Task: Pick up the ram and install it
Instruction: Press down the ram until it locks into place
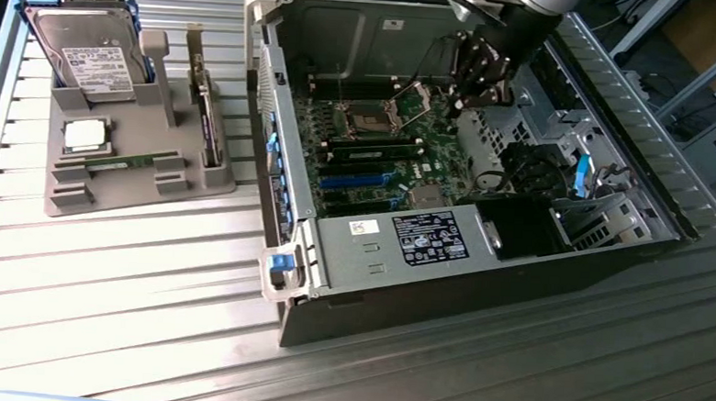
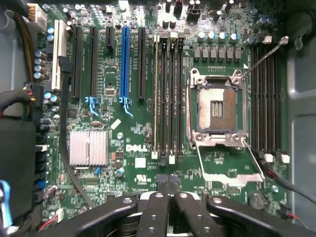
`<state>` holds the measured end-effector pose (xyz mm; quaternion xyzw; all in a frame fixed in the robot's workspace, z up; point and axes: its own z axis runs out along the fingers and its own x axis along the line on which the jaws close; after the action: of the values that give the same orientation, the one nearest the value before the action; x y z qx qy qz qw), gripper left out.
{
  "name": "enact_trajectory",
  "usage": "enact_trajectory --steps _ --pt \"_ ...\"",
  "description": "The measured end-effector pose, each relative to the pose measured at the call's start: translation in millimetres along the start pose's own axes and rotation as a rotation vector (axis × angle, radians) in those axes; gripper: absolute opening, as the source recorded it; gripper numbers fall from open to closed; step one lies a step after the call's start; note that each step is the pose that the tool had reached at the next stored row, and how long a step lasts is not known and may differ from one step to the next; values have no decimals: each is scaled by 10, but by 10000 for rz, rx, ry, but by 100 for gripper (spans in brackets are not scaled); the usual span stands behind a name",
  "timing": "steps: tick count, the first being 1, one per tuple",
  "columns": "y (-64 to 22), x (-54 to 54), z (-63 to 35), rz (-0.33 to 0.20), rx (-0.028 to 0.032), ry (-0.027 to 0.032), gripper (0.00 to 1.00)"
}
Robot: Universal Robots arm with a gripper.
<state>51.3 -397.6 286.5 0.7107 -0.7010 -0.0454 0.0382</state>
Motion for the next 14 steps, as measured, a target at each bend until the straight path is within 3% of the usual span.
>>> enact_trajectory --steps 4,8,10,14 --pt "-34 -1 -159 1 -1 2 11" --pt "-83 -3 -430 1 -1 2 11" --pt "-92 -4 -515 0 0 0 11" --pt "-109 -3 -548 0 1 -3 11"
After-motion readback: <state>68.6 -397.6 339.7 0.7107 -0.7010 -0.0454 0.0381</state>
